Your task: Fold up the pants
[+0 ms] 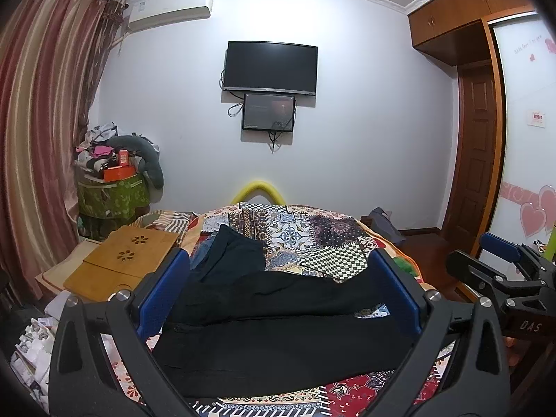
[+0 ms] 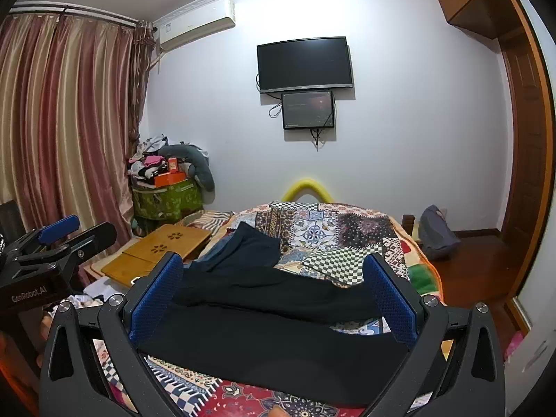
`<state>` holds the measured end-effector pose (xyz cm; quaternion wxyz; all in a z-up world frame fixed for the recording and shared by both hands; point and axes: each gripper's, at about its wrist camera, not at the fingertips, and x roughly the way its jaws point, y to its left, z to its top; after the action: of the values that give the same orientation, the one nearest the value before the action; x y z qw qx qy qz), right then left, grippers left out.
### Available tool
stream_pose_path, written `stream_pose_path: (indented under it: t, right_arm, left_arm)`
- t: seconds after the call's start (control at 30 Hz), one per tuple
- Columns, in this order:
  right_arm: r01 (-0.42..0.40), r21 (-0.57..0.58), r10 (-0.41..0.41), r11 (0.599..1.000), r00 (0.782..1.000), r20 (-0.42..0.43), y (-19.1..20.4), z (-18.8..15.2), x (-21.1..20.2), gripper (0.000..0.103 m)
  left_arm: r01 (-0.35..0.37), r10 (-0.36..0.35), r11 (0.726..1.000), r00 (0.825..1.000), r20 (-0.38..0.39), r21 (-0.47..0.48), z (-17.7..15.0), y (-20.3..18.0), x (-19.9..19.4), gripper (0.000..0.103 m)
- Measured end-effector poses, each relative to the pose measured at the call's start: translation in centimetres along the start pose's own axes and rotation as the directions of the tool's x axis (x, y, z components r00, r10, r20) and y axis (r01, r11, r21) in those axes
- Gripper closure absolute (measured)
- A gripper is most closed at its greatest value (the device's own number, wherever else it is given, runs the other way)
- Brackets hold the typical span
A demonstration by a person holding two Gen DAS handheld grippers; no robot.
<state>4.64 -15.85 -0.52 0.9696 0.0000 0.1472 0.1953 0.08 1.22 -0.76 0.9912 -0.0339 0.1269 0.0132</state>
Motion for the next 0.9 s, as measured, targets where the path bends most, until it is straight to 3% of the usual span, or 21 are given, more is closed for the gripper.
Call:
stream_pose_path:
  t: [0.9]
  right_arm:
    - [0.005, -0.002, -0.005, 1.000, 1.000, -0.003, 0.21, 0.16, 0.12, 0.000]
  left_arm:
    - [0.003, -0.003, 1.000, 1.000, -0.005, 0.001, -0.13, -0.22, 0.14, 0.000]
